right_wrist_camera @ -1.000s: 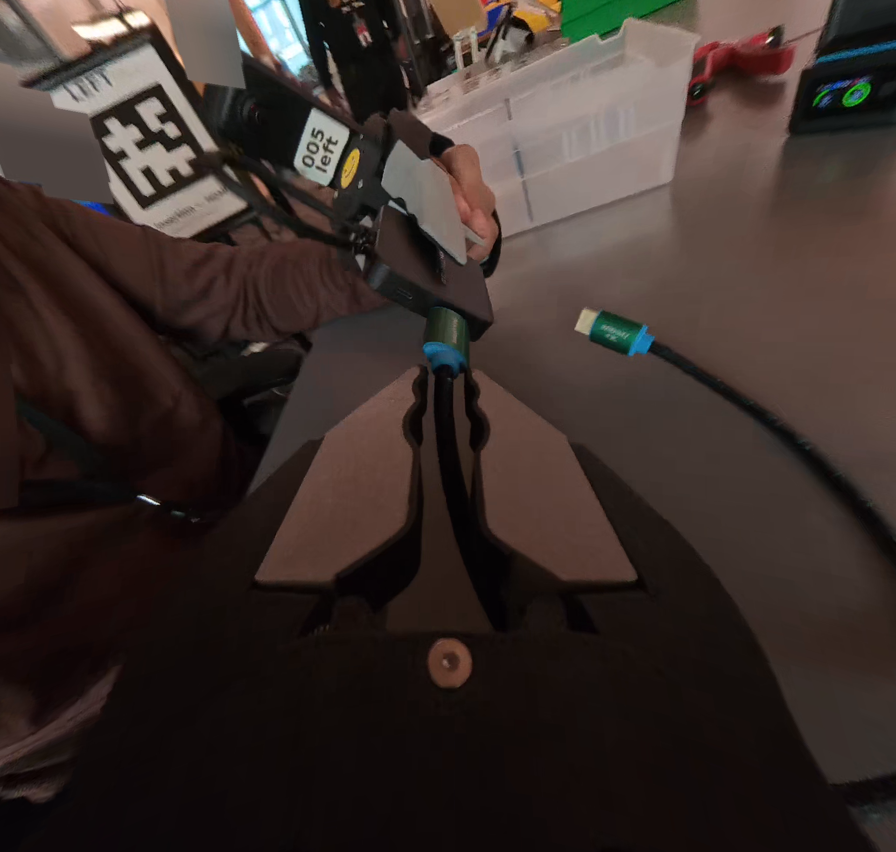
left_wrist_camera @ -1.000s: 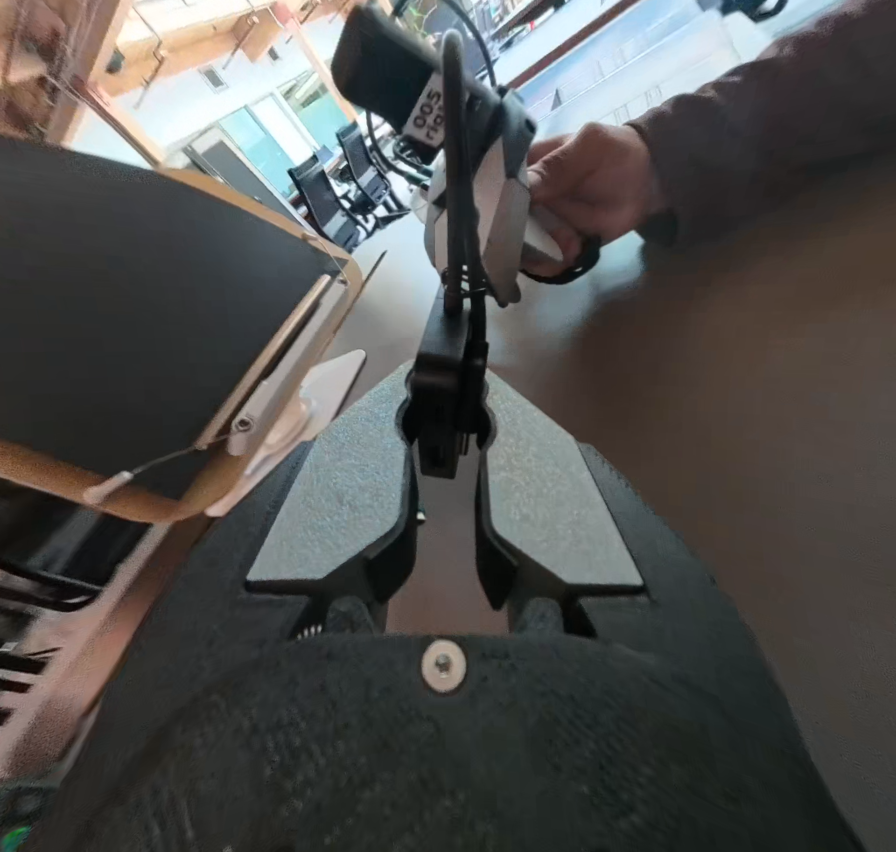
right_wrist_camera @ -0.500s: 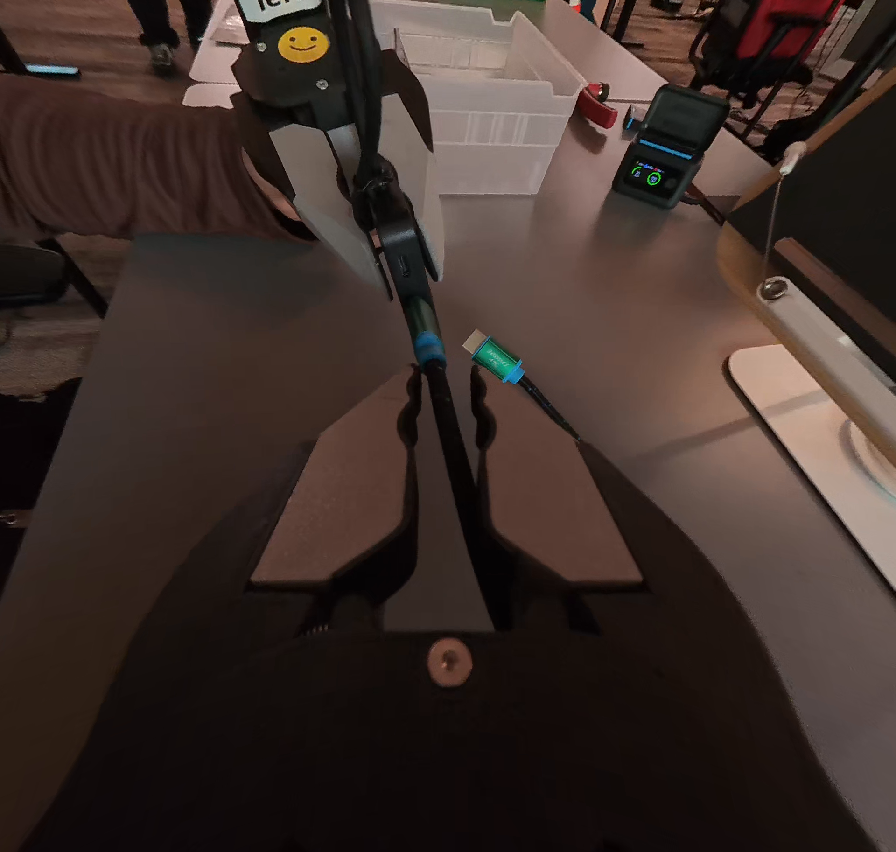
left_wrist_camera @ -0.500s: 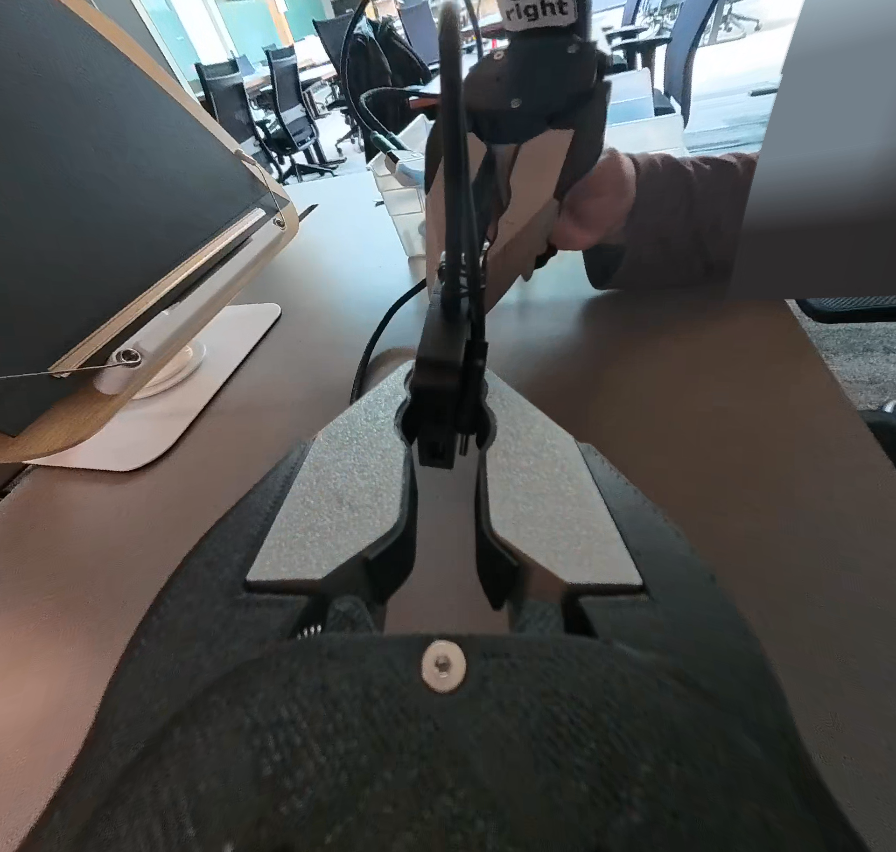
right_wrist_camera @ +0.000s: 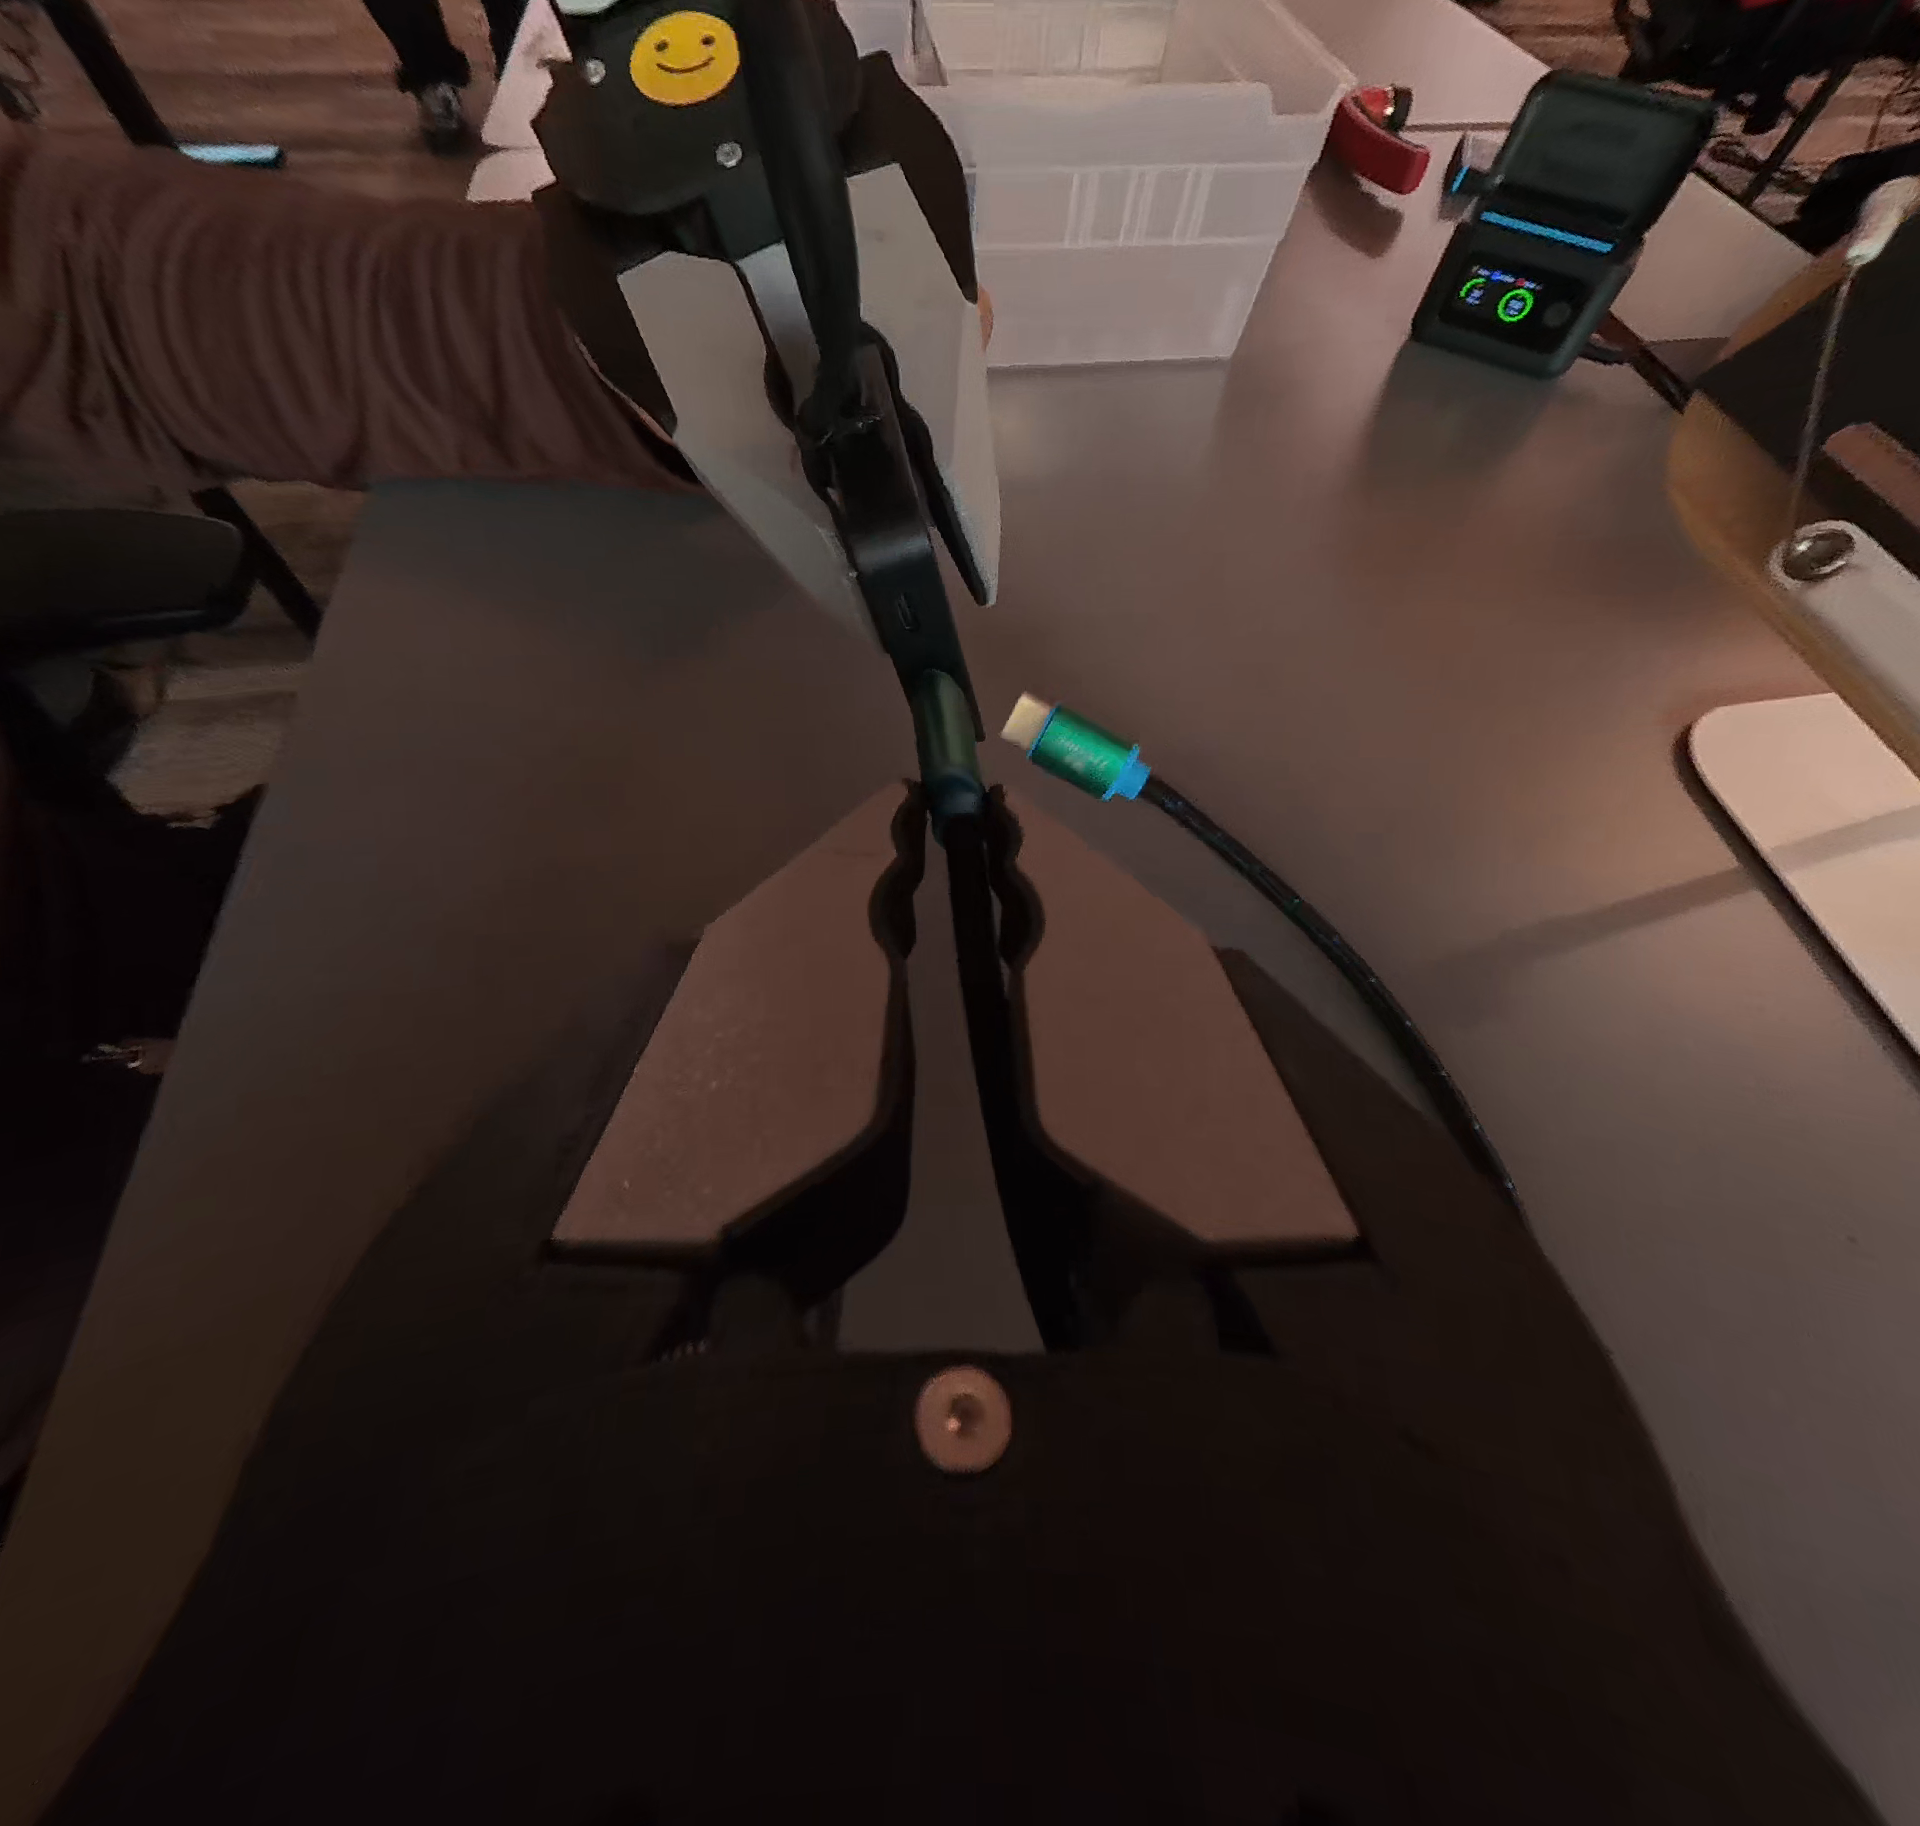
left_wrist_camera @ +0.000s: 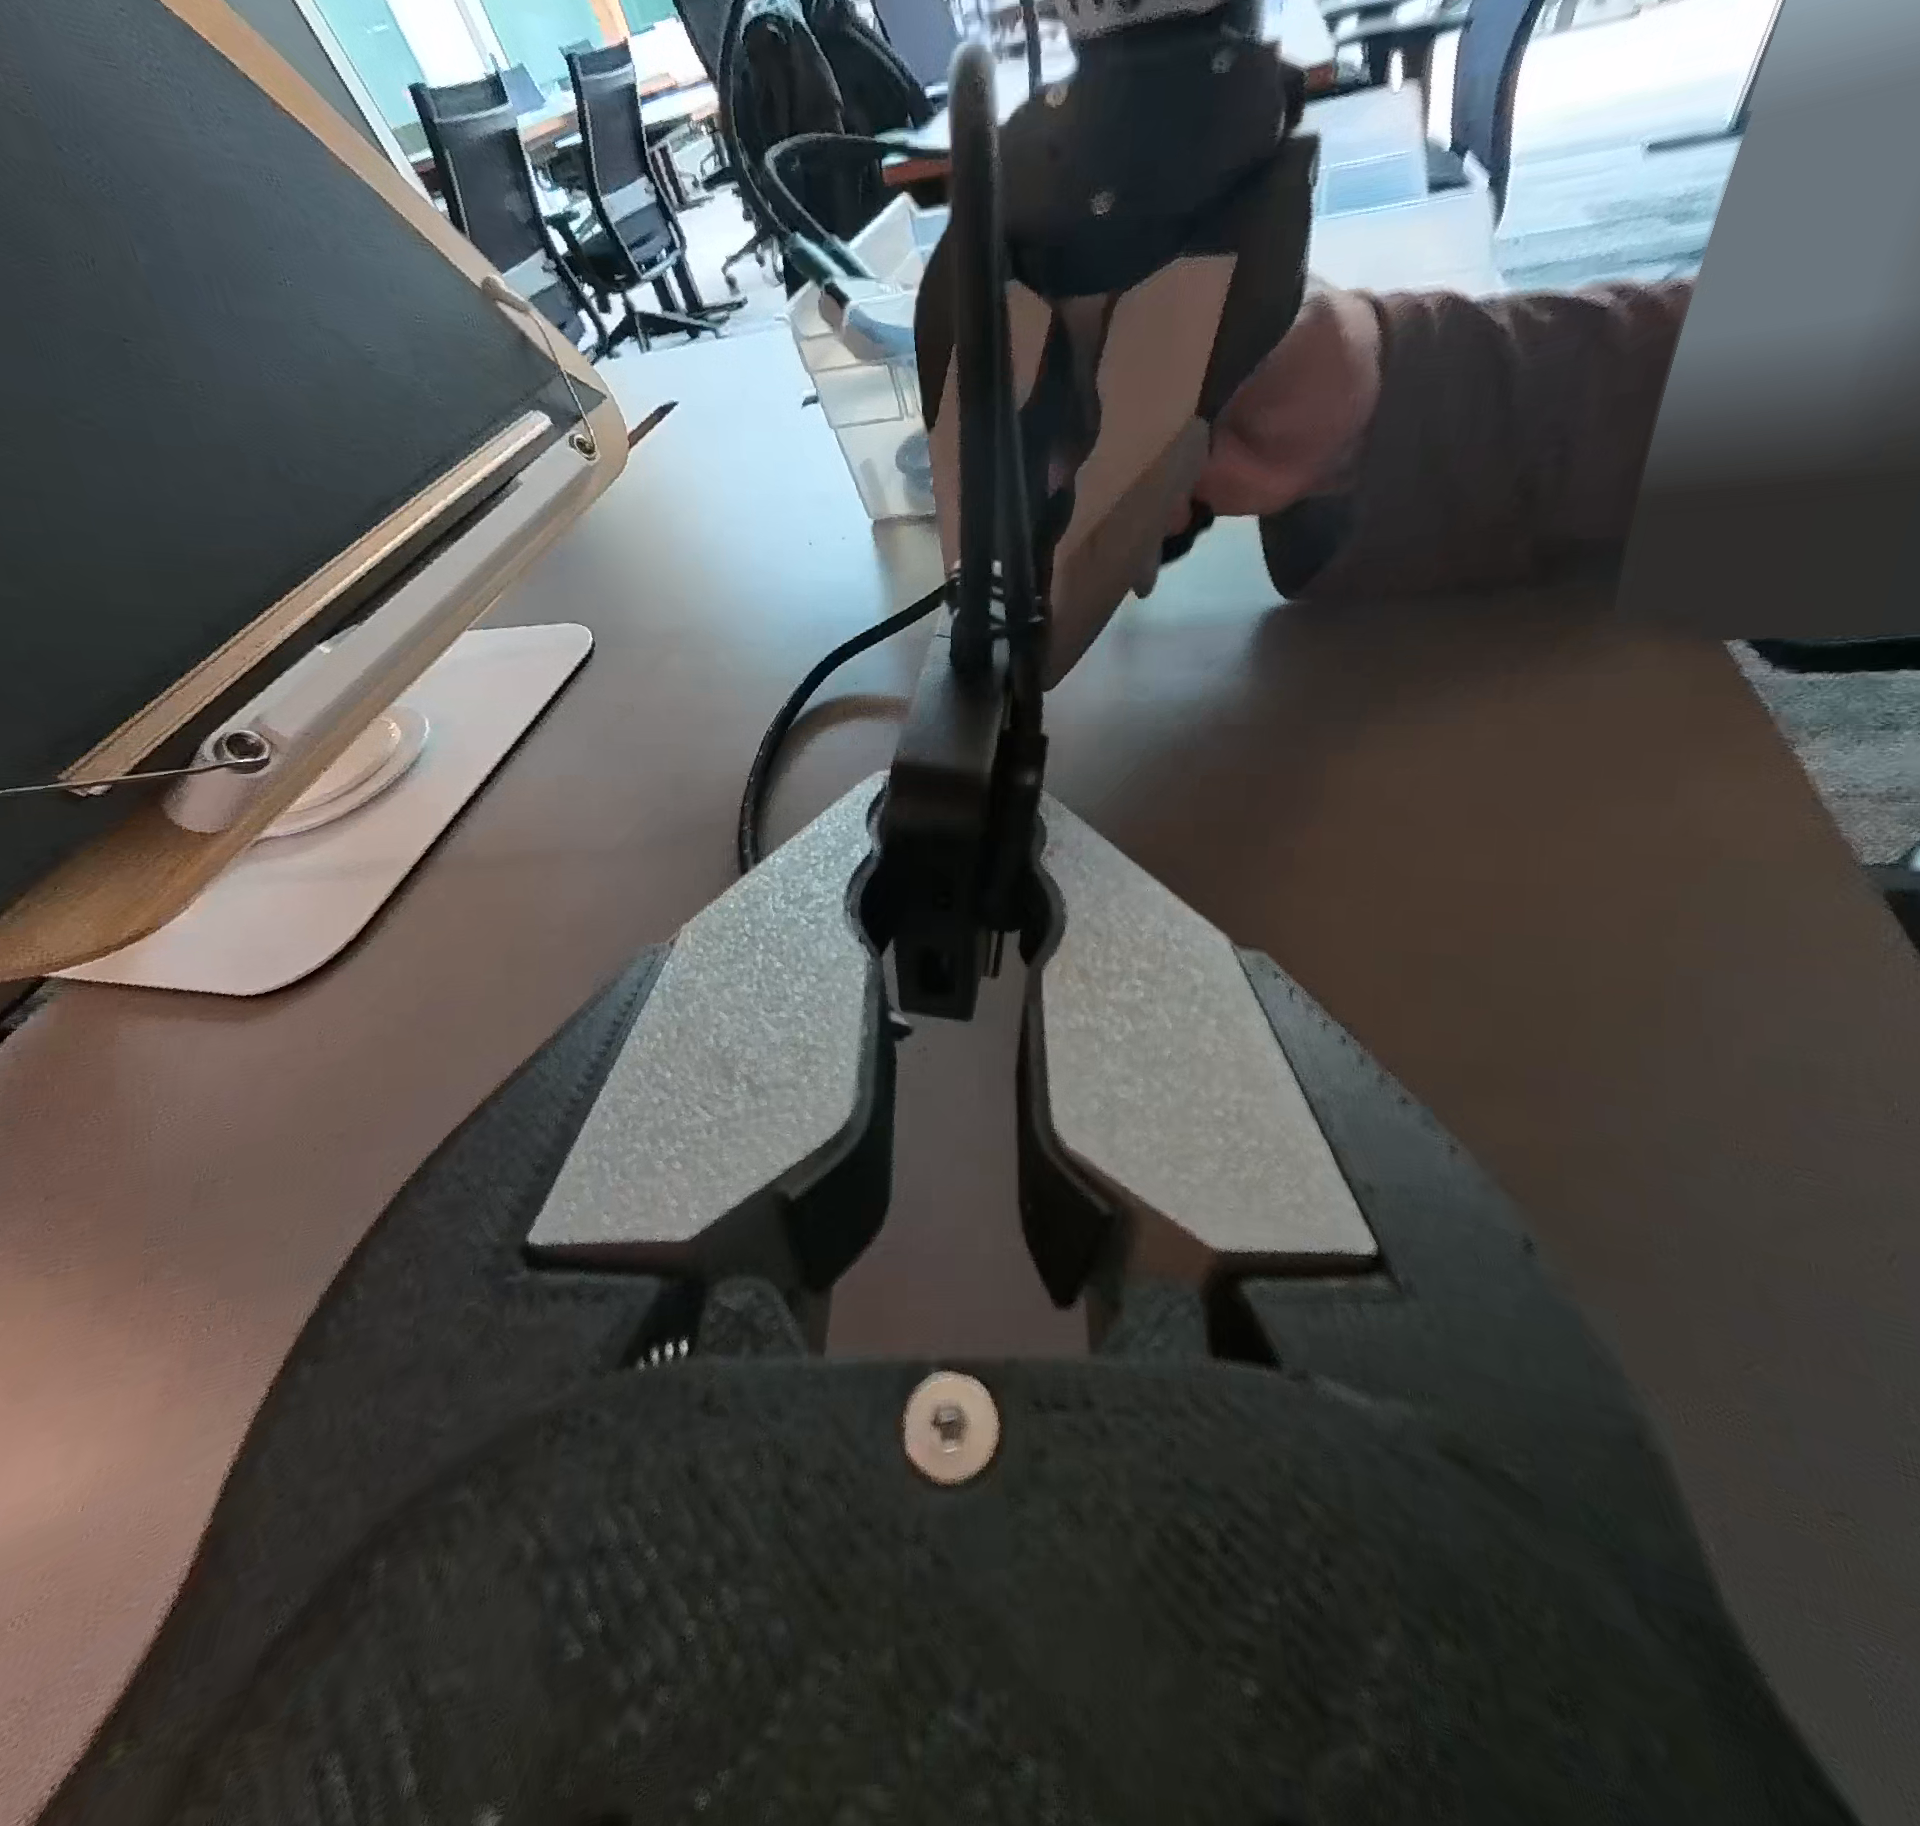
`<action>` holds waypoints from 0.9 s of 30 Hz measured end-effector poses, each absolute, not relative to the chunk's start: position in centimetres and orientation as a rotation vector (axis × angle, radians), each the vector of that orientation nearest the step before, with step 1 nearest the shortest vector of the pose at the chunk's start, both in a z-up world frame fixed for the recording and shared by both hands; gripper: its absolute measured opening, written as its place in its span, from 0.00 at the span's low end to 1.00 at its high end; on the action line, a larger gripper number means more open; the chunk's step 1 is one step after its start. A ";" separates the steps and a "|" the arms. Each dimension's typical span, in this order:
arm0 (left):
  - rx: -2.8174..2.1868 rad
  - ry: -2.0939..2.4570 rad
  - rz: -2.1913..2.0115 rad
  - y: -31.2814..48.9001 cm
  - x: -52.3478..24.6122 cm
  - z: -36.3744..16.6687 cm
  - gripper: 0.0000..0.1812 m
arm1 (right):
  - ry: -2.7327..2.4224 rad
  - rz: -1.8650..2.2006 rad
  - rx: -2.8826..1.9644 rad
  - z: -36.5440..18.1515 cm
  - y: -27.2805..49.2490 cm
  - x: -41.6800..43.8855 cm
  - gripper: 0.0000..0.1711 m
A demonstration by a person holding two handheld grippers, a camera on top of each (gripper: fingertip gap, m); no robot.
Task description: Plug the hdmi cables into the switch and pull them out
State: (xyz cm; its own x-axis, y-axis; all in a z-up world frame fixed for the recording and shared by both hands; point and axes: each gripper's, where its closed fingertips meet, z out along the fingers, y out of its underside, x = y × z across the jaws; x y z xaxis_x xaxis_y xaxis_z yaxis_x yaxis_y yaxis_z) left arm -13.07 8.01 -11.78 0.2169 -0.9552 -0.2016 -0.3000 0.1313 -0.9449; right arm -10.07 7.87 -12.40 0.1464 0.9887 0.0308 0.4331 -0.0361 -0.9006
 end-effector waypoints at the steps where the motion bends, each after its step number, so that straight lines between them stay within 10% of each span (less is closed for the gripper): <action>1: -1.388 1.282 -0.780 8.0 -13.0 -11.6 0.11 | -1.390 0.871 -1.589 -12.1 7.9 -10.2 0.05; 14: -1.478 1.261 -0.841 7.6 -11.6 -13.1 0.29 | -1.458 0.320 -1.646 -14.8 9.5 -10.2 0.05; 27: -1.546 1.112 -0.823 10.8 -14.5 -12.5 0.27 | -0.927 0.355 -1.583 7.4 11.9 1.1 0.05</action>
State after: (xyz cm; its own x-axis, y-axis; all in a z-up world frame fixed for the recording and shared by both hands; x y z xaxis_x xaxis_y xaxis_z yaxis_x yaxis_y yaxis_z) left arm -14.50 10.79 -12.51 0.3405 -0.9397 -0.0313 -0.2446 -0.0564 -0.9680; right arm 1.12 11.85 7.38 0.6348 0.7254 0.2662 0.3625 0.0247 -0.9317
